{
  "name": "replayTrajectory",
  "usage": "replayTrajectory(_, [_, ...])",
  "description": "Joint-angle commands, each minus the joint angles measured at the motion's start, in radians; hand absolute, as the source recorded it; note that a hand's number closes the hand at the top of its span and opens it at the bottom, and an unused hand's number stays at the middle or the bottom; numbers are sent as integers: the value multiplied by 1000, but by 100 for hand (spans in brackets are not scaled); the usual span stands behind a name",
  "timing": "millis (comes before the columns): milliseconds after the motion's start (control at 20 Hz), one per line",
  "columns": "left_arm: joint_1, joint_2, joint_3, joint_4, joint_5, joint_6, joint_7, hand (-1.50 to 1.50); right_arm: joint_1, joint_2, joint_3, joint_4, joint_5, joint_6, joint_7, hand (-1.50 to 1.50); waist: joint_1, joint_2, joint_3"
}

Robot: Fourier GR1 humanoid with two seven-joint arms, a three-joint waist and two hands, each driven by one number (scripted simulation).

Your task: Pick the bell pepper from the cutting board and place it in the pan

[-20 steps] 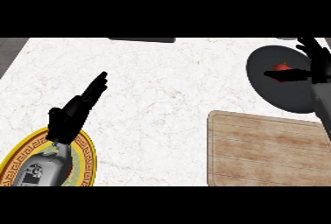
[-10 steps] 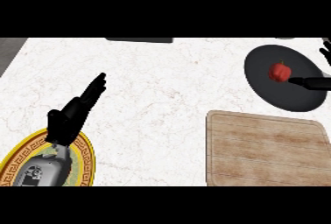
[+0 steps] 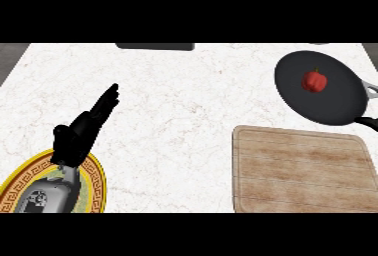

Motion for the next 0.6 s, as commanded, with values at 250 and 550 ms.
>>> replayTrajectory(250, [-1, -26, -6, 10, -21, 15, 2, 0, 100, 16, 12, -17, -13, 87, -135, -150, -14, -7, -1])
replayTrajectory(550, [73, 16, 28, -55, 6, -21, 2, 0, 226, -2, 13, -35, -31, 109, -222, -150, -17, -13, -1])
